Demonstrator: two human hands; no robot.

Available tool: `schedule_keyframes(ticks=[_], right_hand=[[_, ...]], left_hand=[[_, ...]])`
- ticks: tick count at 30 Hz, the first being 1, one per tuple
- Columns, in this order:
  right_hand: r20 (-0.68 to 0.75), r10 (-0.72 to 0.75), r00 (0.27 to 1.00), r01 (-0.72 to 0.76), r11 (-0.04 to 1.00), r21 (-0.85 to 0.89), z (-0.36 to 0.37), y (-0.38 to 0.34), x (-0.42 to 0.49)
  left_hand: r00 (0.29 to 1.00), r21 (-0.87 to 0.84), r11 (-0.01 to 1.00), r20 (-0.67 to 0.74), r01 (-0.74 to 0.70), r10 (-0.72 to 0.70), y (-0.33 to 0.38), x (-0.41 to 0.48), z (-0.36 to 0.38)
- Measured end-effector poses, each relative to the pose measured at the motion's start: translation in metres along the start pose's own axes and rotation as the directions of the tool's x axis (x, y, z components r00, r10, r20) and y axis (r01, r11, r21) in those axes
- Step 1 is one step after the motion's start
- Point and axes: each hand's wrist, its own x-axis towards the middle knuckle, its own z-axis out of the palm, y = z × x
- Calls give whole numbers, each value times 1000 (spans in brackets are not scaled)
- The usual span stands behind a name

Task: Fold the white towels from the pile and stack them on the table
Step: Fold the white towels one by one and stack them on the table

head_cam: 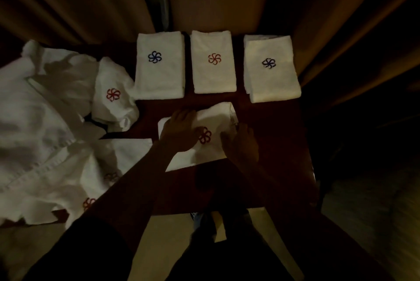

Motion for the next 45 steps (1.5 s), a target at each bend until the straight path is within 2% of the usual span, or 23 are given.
schedule_keyframes(ticks=[4, 7, 11, 14, 17, 19, 21, 27, 33, 40, 45], right_hand=[[2, 68, 998, -68, 998, -17, 1, 15, 6], [21, 132, 991, -132, 991, -14, 3, 20, 7], [-5, 125, 992, -126, 992, -5, 4, 16, 8], [-75, 120, 990, -117, 992, 44, 2, 17, 8], [-69, 226, 972, -222, 973, 59, 3, 18, 7], [-23, 361, 932, -358, 928, 101, 1, 16, 3], [54, 416, 908, -419, 894, 159, 5, 17, -1], [130, 295, 946, -323, 880, 348, 23, 21, -20], [255, 233, 939, -340, 743, 576, 29, 27, -25], [211, 203, 956, -290, 758, 584, 36, 27, -28], [151, 162, 975, -220, 794, 567, 14, 2, -39]], left_hand=[[994, 149, 988, 102, 26, -42, -10, -1, 11], [999, 190, 981, 13, 30, -33, -9, -5, 13], [998, 218, 975, -58, 34, -22, -11, -4, 9], [989, 252, 960, 49, 126, -143, -13, -4, -1], [954, 172, 959, 157, 226, -253, -14, -11, -5], [941, 105, 961, 201, 256, -273, -16, -15, -6], [935, 75, 958, 209, 278, -287, -18, -20, -5], [899, -51, 927, 272, 371, -344, -23, -24, 4], [888, -219, 886, 321, 408, -329, -28, -30, 8], [909, -420, 814, 294, 402, -296, -28, -38, 5], [890, -601, 656, 315, 456, -329, -22, -36, -13]])
